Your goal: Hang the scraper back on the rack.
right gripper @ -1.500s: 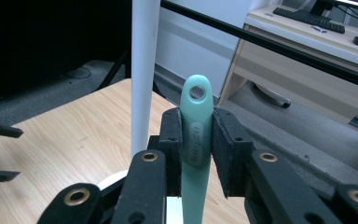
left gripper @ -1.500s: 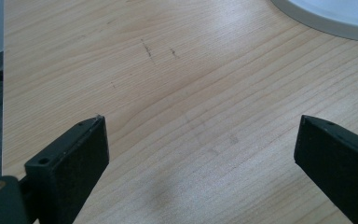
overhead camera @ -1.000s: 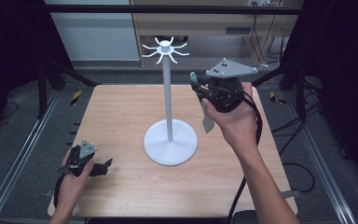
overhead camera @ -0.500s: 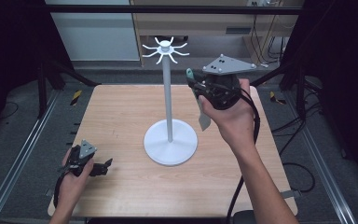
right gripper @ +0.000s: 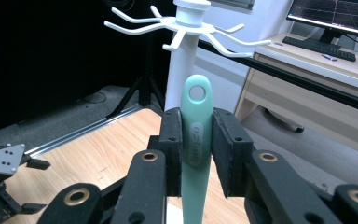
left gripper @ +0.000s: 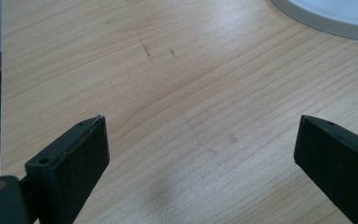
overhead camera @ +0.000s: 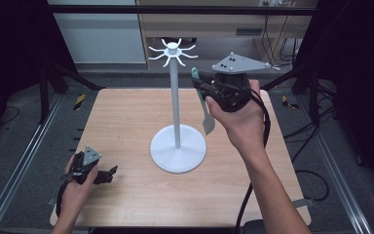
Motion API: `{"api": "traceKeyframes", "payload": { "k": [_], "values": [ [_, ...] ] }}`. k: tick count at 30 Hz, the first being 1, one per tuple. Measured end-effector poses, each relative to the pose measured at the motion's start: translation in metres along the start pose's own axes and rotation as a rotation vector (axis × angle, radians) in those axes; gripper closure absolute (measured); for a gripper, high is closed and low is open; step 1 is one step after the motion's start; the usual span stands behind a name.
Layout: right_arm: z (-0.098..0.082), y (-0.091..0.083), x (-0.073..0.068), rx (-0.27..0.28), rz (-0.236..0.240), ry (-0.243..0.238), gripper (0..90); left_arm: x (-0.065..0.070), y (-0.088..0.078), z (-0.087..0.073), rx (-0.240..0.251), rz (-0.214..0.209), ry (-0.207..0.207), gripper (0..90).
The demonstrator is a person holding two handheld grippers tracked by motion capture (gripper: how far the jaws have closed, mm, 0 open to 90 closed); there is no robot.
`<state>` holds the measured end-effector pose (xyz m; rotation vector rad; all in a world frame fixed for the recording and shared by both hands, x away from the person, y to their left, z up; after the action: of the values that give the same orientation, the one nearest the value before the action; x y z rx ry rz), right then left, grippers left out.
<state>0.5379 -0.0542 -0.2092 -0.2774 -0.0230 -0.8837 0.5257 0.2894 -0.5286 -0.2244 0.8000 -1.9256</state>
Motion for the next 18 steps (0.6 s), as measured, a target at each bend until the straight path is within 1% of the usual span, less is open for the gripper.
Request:
{"api": "traceKeyframes", "payload": {
  "k": [8, 18],
  "values": [
    [0.007, -0.001, -0.005, 0.023, 0.022, 0.013, 74.6, 0.0, 0.0, 0.0, 0.0, 0.0, 0.0, 2.9],
    [0.012, -0.002, -0.01, 0.032, 0.034, 0.01, 74.6, 0.001, 0.0, 0.0, 0.003, -0.001, -0.003, 3.0]
  ]
}}
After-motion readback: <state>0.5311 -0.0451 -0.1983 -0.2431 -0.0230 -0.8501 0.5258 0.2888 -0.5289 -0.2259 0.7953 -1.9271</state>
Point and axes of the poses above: each handheld gripper's, and its own axes: y roughly forward along the jaws, z roughly out of its top, x roughly to its right, the point moved 8 cm from there along y, roughly forward along the jaws, and after that the axes turned 2 degrees about x, right-handed, at the moved point
